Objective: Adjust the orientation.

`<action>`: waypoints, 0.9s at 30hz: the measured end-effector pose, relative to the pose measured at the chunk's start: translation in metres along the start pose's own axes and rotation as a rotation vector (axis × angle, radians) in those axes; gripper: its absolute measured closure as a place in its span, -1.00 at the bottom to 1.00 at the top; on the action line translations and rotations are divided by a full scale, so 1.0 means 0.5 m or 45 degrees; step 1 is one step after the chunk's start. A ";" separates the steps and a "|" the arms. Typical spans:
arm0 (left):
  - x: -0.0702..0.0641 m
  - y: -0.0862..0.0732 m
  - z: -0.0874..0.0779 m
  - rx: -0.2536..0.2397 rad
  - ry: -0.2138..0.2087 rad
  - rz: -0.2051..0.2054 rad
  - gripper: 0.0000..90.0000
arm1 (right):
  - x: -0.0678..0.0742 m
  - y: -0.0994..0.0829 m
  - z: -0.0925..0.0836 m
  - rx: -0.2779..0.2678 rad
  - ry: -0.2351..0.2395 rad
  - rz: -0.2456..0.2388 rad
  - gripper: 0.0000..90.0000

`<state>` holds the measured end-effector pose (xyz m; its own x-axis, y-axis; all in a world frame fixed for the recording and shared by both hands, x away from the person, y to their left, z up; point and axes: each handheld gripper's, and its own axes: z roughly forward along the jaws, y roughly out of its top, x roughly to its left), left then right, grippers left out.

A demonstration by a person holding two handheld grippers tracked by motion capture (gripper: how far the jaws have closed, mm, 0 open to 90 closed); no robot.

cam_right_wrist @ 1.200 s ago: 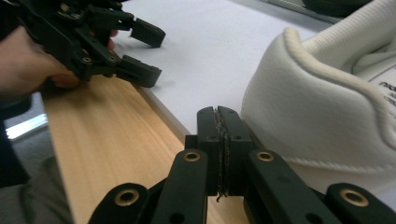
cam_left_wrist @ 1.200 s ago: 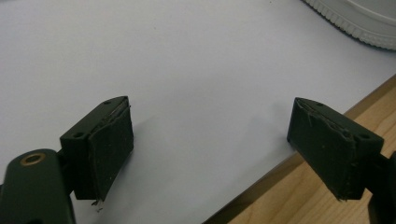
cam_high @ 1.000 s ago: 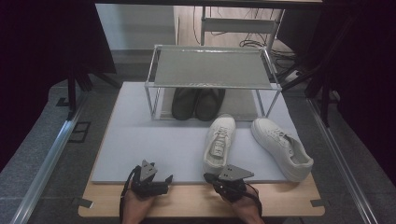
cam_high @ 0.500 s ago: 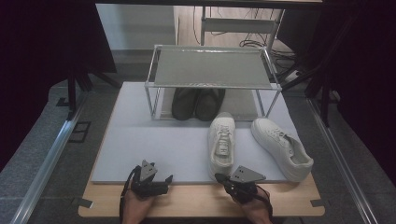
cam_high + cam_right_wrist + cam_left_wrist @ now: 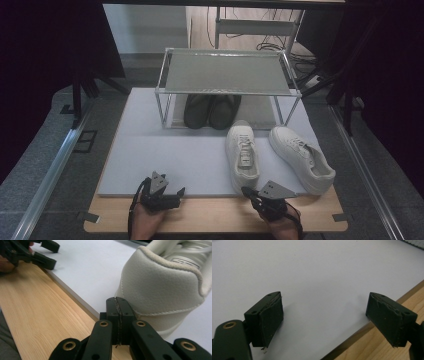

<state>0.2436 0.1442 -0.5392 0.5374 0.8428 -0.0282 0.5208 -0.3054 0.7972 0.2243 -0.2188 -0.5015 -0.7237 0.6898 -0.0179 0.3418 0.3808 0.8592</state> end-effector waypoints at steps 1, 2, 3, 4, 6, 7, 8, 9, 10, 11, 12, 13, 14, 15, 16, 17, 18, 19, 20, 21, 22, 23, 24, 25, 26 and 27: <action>0.000 0.000 0.000 0.000 0.000 0.000 -0.68 | -0.003 -0.003 -0.005 -0.002 -0.011 0.003 1.00; 0.000 0.000 0.000 0.000 0.000 0.000 -0.68 | -0.006 -0.005 -0.008 -0.003 -0.016 0.007 1.00; 0.000 0.000 0.000 0.000 0.000 0.000 -0.68 | -0.010 -0.008 -0.013 -0.004 -0.024 0.013 1.00; 0.000 0.000 0.000 0.000 0.000 0.001 -0.68 | -0.014 -0.011 -0.018 -0.005 -0.032 0.019 1.00; 0.000 0.000 0.000 0.000 0.000 0.001 -0.68 | -0.021 -0.017 -0.027 -0.004 -0.045 0.032 1.00; 0.000 0.000 0.000 0.000 0.000 0.000 -0.68 | -0.027 -0.020 -0.032 -0.005 -0.052 0.041 1.00; 0.000 0.000 0.000 0.000 0.000 0.000 -0.68 | -0.029 -0.021 -0.034 -0.007 -0.057 0.049 1.00; 0.000 0.000 0.000 0.000 0.000 0.001 -0.68 | -0.033 -0.023 -0.038 -0.006 -0.066 0.051 1.00; 0.000 0.000 0.000 0.000 0.000 0.001 -0.68 | -0.036 -0.025 -0.042 -0.004 -0.073 0.053 1.00; 0.000 0.000 0.000 0.000 0.000 0.001 -0.68 | -0.040 -0.028 -0.046 -0.004 -0.083 0.059 1.00; 0.000 0.000 0.000 0.000 0.000 0.001 -0.68 | -0.042 -0.030 -0.049 -0.005 -0.089 0.062 1.00; 0.000 0.000 0.000 0.000 0.000 0.001 -0.68 | -0.046 -0.032 -0.052 -0.005 -0.097 0.067 1.00; 0.000 0.000 0.000 0.000 0.000 0.001 -0.68 | -0.050 -0.034 -0.056 -0.006 -0.102 0.072 1.00; 0.000 0.000 0.000 0.000 0.000 0.001 -0.68 | -0.054 -0.036 -0.059 -0.008 -0.113 0.078 1.00; 0.000 0.000 0.000 0.000 0.000 0.000 -0.68 | -0.057 -0.038 -0.062 -0.004 -0.116 0.081 1.00; 0.000 0.000 0.000 0.000 0.000 0.001 -0.68 | -0.060 -0.039 -0.065 -0.003 -0.121 0.088 1.00; 0.000 0.000 0.000 0.000 0.000 0.001 -0.68 | -0.064 -0.041 -0.068 -0.001 -0.127 0.092 1.00; 0.000 0.000 0.000 0.000 0.000 0.001 -0.68 | -0.067 -0.042 -0.071 0.000 -0.135 0.093 1.00; 0.000 0.000 0.000 0.000 0.000 0.001 -0.68 | -0.071 -0.044 -0.074 0.003 -0.142 0.098 1.00; 0.000 0.000 0.000 0.001 0.000 0.002 -0.68 | -0.074 -0.045 -0.077 0.004 -0.150 0.100 1.00; 0.000 0.000 0.000 0.000 0.000 0.002 -0.68 | -0.078 -0.047 -0.080 0.002 -0.160 0.107 1.00; 0.000 0.000 0.000 0.000 0.000 0.002 -0.68 | -0.082 -0.049 -0.083 0.006 -0.170 0.111 1.00; 0.000 0.000 0.000 0.000 0.000 0.002 -0.68 | -0.086 -0.051 -0.087 0.007 -0.177 0.119 1.00; 0.000 0.000 0.000 0.000 0.000 0.001 -0.68 | -0.091 -0.053 -0.091 0.010 -0.183 0.130 1.00; 0.000 0.000 0.000 0.000 0.000 0.001 -0.68 | -0.095 -0.055 -0.092 0.009 -0.187 0.135 1.00; 0.000 0.000 0.000 0.000 0.000 0.001 -0.68 | -0.098 -0.057 -0.095 0.013 -0.191 0.141 1.00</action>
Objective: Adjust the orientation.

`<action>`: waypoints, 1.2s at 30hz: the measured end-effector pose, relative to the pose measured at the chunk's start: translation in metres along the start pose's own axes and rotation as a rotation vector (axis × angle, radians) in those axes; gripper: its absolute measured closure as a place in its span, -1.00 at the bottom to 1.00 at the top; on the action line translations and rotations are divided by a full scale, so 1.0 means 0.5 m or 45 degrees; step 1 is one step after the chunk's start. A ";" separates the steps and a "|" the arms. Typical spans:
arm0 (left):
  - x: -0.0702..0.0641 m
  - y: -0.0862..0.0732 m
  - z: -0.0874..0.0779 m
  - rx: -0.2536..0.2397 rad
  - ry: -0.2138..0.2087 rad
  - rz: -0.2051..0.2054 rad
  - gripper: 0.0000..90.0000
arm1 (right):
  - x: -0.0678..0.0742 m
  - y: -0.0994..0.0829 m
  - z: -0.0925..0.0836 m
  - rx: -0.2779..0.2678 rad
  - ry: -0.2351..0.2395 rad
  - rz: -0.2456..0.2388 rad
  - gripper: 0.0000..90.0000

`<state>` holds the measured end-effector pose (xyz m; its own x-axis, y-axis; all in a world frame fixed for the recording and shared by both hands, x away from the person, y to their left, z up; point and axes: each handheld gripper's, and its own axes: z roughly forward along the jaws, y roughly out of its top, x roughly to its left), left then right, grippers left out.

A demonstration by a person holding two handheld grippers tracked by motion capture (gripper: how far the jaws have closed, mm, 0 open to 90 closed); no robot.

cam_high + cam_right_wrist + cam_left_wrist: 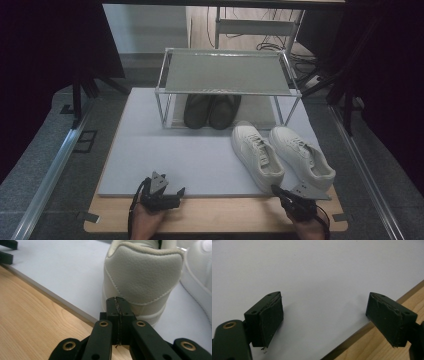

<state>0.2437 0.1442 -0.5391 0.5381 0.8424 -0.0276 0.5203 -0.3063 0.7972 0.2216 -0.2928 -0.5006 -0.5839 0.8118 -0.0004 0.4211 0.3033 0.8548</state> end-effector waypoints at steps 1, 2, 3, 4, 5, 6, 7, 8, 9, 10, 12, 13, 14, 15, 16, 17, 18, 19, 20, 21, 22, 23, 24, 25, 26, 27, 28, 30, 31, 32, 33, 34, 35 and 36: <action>0.000 0.000 0.000 0.000 0.000 0.000 -0.68 | -0.004 -0.001 -0.002 0.003 -0.003 0.005 1.00; 0.000 0.000 0.000 0.000 0.000 0.000 -0.68 | -0.007 -0.003 -0.003 0.003 -0.003 0.016 1.00; 0.000 0.000 0.000 0.000 0.000 0.000 -0.68 | -0.008 -0.004 -0.004 0.001 -0.005 0.020 1.00; 0.000 0.000 0.000 0.000 0.000 0.000 -0.68 | -0.008 -0.004 -0.004 0.001 -0.005 0.024 1.00; 0.000 0.000 0.000 0.000 0.000 0.000 -0.68 | -0.007 -0.004 -0.004 0.005 -0.008 0.023 0.99; 0.000 0.000 0.000 0.000 0.000 0.000 -0.68 | -0.005 -0.004 -0.004 0.007 -0.014 0.015 0.98; 0.000 0.000 0.000 0.000 0.000 0.000 -0.68 | -0.004 -0.004 -0.004 0.009 -0.016 0.012 0.95; 0.000 0.000 0.000 0.000 0.000 0.000 -0.68 | -0.003 -0.004 -0.006 0.003 -0.018 0.013 0.92; 0.000 0.000 0.000 0.000 0.000 0.000 -0.68 | -0.002 -0.004 -0.010 -0.008 -0.016 0.022 0.88; 0.000 0.000 0.000 0.000 0.000 0.000 -0.68 | -0.002 -0.004 -0.014 -0.023 -0.016 0.029 0.83; 0.000 0.000 0.000 0.000 0.000 0.000 -0.68 | -0.006 -0.004 -0.025 -0.045 -0.013 0.066 0.67; 0.000 0.000 0.000 0.000 0.000 0.000 -0.68 | -0.008 -0.004 -0.028 -0.049 -0.009 0.079 0.60; 0.000 0.000 0.000 0.000 0.000 0.000 -0.68 | -0.011 -0.004 -0.031 -0.045 -0.003 0.093 0.51; 0.000 0.000 0.000 0.000 0.000 0.000 -0.68 | -0.014 -0.004 -0.032 -0.036 0.007 0.106 0.43; 0.000 0.000 0.000 0.000 0.000 0.000 -0.68 | -0.017 -0.004 -0.033 -0.029 0.022 0.121 0.34; 0.000 0.000 0.000 0.000 0.000 0.000 -0.68 | -0.020 -0.003 -0.033 -0.027 0.031 0.141 0.24; 0.000 0.000 0.000 0.000 0.000 0.000 -0.68 | -0.022 -0.002 -0.032 -0.022 0.029 0.154 0.16; 0.000 0.000 0.000 0.000 0.000 -0.001 -0.68 | -0.024 -0.001 -0.032 -0.022 0.022 0.169 0.06; 0.000 0.000 0.000 0.000 0.000 -0.001 -0.68 | -0.027 0.001 -0.031 -0.027 0.012 0.190 -0.01; 0.000 0.000 0.000 0.000 0.000 0.000 -0.68 | -0.031 0.004 -0.030 -0.033 0.015 0.213 -0.10; 0.000 0.000 0.000 0.000 0.000 0.000 -0.68 | -0.032 0.006 -0.028 -0.034 0.011 0.221 -0.15; 0.000 0.000 0.000 0.000 0.000 0.000 -0.68 | -0.031 0.009 -0.027 -0.028 0.004 0.214 -0.20; 0.000 0.000 0.000 0.001 0.000 0.000 -0.68 | -0.030 0.013 -0.023 -0.018 -0.009 0.200 -0.26; 0.000 0.000 0.000 0.000 0.000 -0.001 -0.68 | -0.028 0.018 -0.019 0.002 -0.024 0.192 -0.31; 0.000 0.000 0.000 0.001 0.000 -0.001 -0.68 | -0.027 0.021 -0.016 0.014 -0.031 0.188 -0.33; 0.000 0.000 0.000 0.001 0.000 0.000 -0.68 | -0.026 0.025 -0.013 0.021 -0.037 0.180 -0.46; 0.000 0.000 0.000 0.001 0.000 0.000 -0.68 | -0.024 0.029 -0.009 0.022 -0.049 0.169 -0.50; 0.000 0.000 0.000 0.001 0.000 0.000 -0.68 | -0.018 0.039 0.000 0.049 -0.096 0.133 -0.58; 0.000 0.000 0.000 0.001 0.000 0.000 -0.68 | -0.015 0.043 0.005 0.062 -0.122 0.113 -0.62; 0.000 0.000 0.000 0.001 0.000 0.000 -0.68 | -0.013 0.047 0.009 0.069 -0.134 0.113 -0.65; 0.000 0.000 0.000 0.001 0.000 0.000 -0.68 | -0.014 0.051 0.013 0.076 -0.131 0.125 -0.68; 0.000 0.000 0.000 0.001 0.000 0.000 -0.68 | -0.014 0.054 0.019 0.082 -0.127 0.137 -0.69; 0.000 0.000 0.000 0.001 0.000 -0.001 -0.68 | -0.015 0.057 0.024 0.091 -0.127 0.140 -0.69; 0.000 0.000 0.000 0.001 0.000 -0.001 -0.68 | -0.015 0.060 0.029 0.098 -0.129 0.147 -0.71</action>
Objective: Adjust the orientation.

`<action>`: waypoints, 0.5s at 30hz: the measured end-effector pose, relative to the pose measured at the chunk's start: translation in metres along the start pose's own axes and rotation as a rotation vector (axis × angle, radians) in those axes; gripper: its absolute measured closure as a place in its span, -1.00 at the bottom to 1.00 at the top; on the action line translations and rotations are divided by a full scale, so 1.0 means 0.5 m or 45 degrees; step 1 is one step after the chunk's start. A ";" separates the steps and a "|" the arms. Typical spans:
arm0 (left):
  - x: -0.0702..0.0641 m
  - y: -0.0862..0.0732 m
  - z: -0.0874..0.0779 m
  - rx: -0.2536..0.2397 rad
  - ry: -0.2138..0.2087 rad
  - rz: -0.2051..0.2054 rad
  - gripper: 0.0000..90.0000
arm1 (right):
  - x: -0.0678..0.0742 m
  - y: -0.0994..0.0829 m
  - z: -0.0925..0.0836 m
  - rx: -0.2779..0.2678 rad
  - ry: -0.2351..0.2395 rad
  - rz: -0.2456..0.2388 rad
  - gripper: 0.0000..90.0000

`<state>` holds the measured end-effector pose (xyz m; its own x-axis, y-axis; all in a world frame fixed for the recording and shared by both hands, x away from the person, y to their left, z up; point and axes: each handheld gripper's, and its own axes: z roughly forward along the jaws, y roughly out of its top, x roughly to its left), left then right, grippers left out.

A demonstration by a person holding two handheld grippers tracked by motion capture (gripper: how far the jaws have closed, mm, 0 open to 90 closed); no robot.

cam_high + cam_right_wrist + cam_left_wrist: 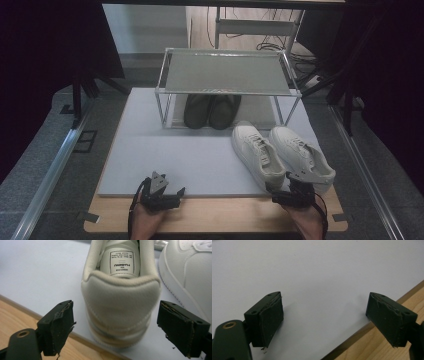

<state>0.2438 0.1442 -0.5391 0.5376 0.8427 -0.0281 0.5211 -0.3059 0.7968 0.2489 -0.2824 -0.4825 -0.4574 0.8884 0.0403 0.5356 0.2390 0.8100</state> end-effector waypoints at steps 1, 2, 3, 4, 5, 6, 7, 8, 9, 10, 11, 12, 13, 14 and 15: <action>0.000 0.000 0.000 0.000 0.000 0.000 -0.68 | 0.000 0.004 0.008 0.013 -0.002 0.003 -0.72; 0.000 0.000 0.000 0.000 0.000 0.000 -0.68 | 0.001 0.007 0.014 0.028 -0.008 0.004 -0.74; 0.000 0.000 0.000 0.000 0.000 0.000 -0.68 | 0.002 0.009 0.019 0.036 -0.015 0.002 -0.76; 0.000 0.000 0.000 0.000 0.000 0.000 -0.68 | 0.003 0.011 0.025 0.044 -0.025 0.000 -0.76; 0.000 0.000 0.000 0.000 0.000 -0.001 -0.68 | 0.003 0.014 0.030 0.054 -0.037 -0.006 -0.76; 0.000 0.000 0.000 0.000 0.000 -0.001 -0.68 | 0.004 0.016 0.036 0.059 -0.046 -0.001 -0.72; 0.000 0.000 0.000 0.000 0.000 0.000 -0.68 | 0.003 0.019 0.041 0.061 -0.057 0.012 -0.71; 0.000 0.000 0.000 0.000 0.000 -0.001 -0.68 | 0.002 0.020 0.047 0.065 -0.051 0.017 -0.72; 0.000 0.000 0.000 0.000 0.000 -0.001 -0.68 | 0.001 0.022 0.051 0.072 -0.047 0.024 -0.72; 0.000 0.000 0.000 0.000 -0.001 -0.001 -0.68 | 0.001 0.024 0.056 0.074 -0.048 0.021 -0.74; 0.000 0.000 0.000 0.000 0.000 0.000 -0.68 | 0.001 0.025 0.060 0.076 -0.047 0.022 -0.74; 0.000 0.000 0.000 0.000 0.000 0.000 -0.68 | 0.001 0.027 0.064 0.080 -0.047 0.024 -0.76; 0.000 0.000 0.000 0.000 0.000 0.000 -0.68 | 0.001 0.028 0.067 0.080 -0.048 0.021 -0.77; 0.000 0.000 0.000 0.000 0.000 0.000 -0.68 | 0.001 0.029 0.070 0.080 -0.049 0.023 -0.77; 0.000 0.000 0.000 0.000 0.000 0.000 -0.68 | 0.000 0.030 0.073 0.080 -0.048 0.022 -0.78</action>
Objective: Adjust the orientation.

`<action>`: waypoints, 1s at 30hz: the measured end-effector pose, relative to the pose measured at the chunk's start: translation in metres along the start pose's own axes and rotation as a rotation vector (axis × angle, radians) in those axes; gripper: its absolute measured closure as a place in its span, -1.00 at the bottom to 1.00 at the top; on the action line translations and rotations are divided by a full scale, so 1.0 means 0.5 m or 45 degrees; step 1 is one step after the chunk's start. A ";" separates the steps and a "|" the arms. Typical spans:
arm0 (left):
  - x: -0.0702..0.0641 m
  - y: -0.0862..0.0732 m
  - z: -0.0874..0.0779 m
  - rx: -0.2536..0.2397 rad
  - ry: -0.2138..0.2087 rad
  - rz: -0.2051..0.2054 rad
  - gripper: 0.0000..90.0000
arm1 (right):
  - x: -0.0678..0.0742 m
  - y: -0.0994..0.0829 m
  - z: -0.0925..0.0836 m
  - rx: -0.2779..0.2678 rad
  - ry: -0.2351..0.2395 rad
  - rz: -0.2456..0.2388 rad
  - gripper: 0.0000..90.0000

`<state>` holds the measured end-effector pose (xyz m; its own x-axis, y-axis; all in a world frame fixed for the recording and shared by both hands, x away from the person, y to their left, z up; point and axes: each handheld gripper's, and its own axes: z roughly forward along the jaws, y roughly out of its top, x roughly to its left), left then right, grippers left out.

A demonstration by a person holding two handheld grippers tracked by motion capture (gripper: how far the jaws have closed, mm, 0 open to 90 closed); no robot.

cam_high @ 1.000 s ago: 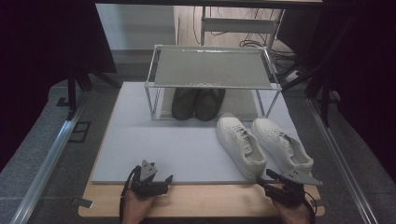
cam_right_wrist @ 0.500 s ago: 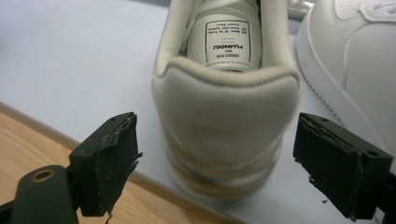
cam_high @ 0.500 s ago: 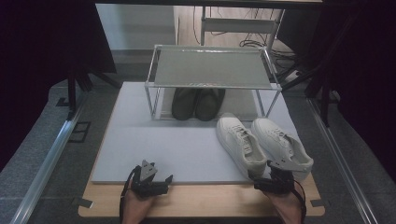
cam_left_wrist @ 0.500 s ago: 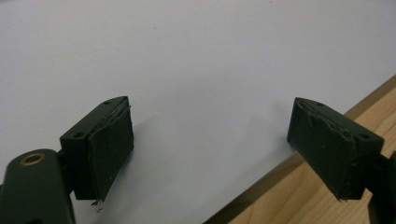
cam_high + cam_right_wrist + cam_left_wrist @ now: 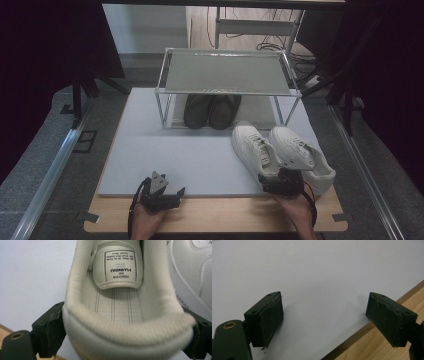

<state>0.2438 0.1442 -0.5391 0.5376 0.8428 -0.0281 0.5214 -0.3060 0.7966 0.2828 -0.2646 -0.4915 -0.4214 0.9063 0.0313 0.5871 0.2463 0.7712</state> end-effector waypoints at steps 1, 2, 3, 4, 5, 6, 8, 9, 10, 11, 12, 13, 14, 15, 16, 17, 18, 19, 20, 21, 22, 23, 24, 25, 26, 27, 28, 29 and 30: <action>0.000 0.000 0.000 0.000 0.000 0.000 -0.68 | 0.000 0.002 0.003 -0.002 0.000 0.003 -0.79; 0.000 0.000 0.000 0.000 0.000 0.000 -0.68 | 0.000 0.002 0.006 -0.009 -0.001 0.002 -0.80; 0.000 0.000 0.000 0.000 0.000 0.000 -0.68 | 0.000 0.001 0.009 -0.016 -0.002 0.003 -0.81; 0.000 0.000 0.000 0.000 0.000 0.000 -0.68 | 0.001 0.000 0.013 -0.032 -0.006 0.005 -0.81; 0.000 0.000 0.000 0.000 0.000 0.000 -0.68 | 0.002 -0.002 0.017 -0.043 -0.009 0.008 -0.81; 0.000 0.000 0.000 0.000 0.000 0.000 -0.68 | 0.003 -0.005 0.020 -0.059 -0.015 0.010 -0.81; 0.000 0.000 0.000 0.000 0.000 0.000 -0.68 | 0.004 -0.010 0.023 -0.083 -0.027 0.011 -0.80; 0.000 0.000 0.000 0.000 0.000 0.000 -0.68 | 0.006 -0.012 0.023 -0.095 -0.034 0.004 -0.79; 0.000 0.000 0.000 0.000 0.000 0.000 -0.68 | 0.007 -0.015 0.023 -0.107 -0.037 -0.001 -0.78; 0.000 0.000 0.000 0.000 0.000 0.000 -0.68 | 0.007 -0.017 0.023 -0.115 -0.040 -0.004 -0.77; 0.000 0.000 0.000 0.000 0.000 0.000 -0.68 | 0.008 -0.017 0.022 -0.113 -0.040 -0.007 -0.76; 0.000 0.000 0.000 0.000 0.000 0.000 -0.68 | 0.008 -0.016 0.022 -0.109 -0.038 -0.011 -0.75; 0.000 0.000 0.000 0.000 0.000 0.000 -0.68 | 0.007 -0.014 0.021 -0.101 -0.033 -0.014 -0.74; 0.000 0.000 0.000 0.000 0.000 0.000 -0.68 | 0.006 -0.012 0.021 -0.091 -0.032 -0.012 -0.74; 0.000 0.000 0.000 0.000 0.000 0.000 -0.68 | 0.006 -0.009 0.021 -0.079 -0.030 -0.013 -0.74; 0.000 0.000 0.000 0.000 0.000 0.000 -0.68 | 0.006 -0.006 0.021 -0.063 -0.030 -0.009 -0.74; 0.000 0.000 0.000 0.000 0.000 0.000 -0.68 | 0.006 -0.003 0.021 -0.046 -0.030 -0.009 -0.75; 0.000 0.000 0.000 0.000 0.000 0.000 -0.68 | 0.006 -0.001 0.022 -0.037 -0.031 -0.006 -0.76; 0.000 0.000 0.000 0.000 0.000 0.000 -0.68 | 0.006 -0.002 0.022 -0.043 -0.031 -0.004 -0.77; 0.000 0.000 0.000 0.000 0.000 0.001 -0.68 | 0.006 -0.004 0.023 -0.050 -0.031 -0.003 -0.78; 0.000 0.000 0.000 0.000 0.000 0.001 -0.68 | 0.006 -0.007 0.023 -0.066 -0.033 0.000 -0.78; 0.000 0.000 0.000 0.000 0.000 0.000 -0.68 | 0.006 -0.009 0.023 -0.074 -0.034 -0.005 -0.78; 0.000 0.000 0.000 0.000 0.000 0.000 -0.68 | 0.007 -0.011 0.024 -0.084 -0.038 -0.004 -0.78; 0.000 0.000 0.000 0.000 0.000 0.000 -0.68 | 0.007 -0.012 0.023 -0.090 -0.038 -0.010 -0.76; 0.000 0.000 0.000 0.000 0.000 0.000 -0.68 | 0.008 -0.014 0.023 -0.101 -0.041 -0.019 -0.75; 0.000 0.000 0.000 0.000 0.000 0.000 -0.68 | 0.008 -0.016 0.023 -0.110 -0.037 -0.016 -0.73; 0.000 0.000 0.000 0.000 -0.001 0.000 -0.68 | 0.008 -0.016 0.022 -0.113 -0.040 -0.019 -0.72; 0.000 0.000 0.000 0.000 0.000 0.000 -0.68 | 0.009 -0.016 0.021 -0.113 -0.041 -0.024 -0.69; 0.000 0.000 0.000 0.000 0.000 0.000 -0.68 | 0.009 -0.015 0.020 -0.109 -0.040 -0.026 -0.67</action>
<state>0.2438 0.1442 -0.5391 0.5377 0.8427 -0.0282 0.5214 -0.3061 0.7965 0.2833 -0.2587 -0.5035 -0.4100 0.9121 -0.0040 0.5165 0.2357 0.8232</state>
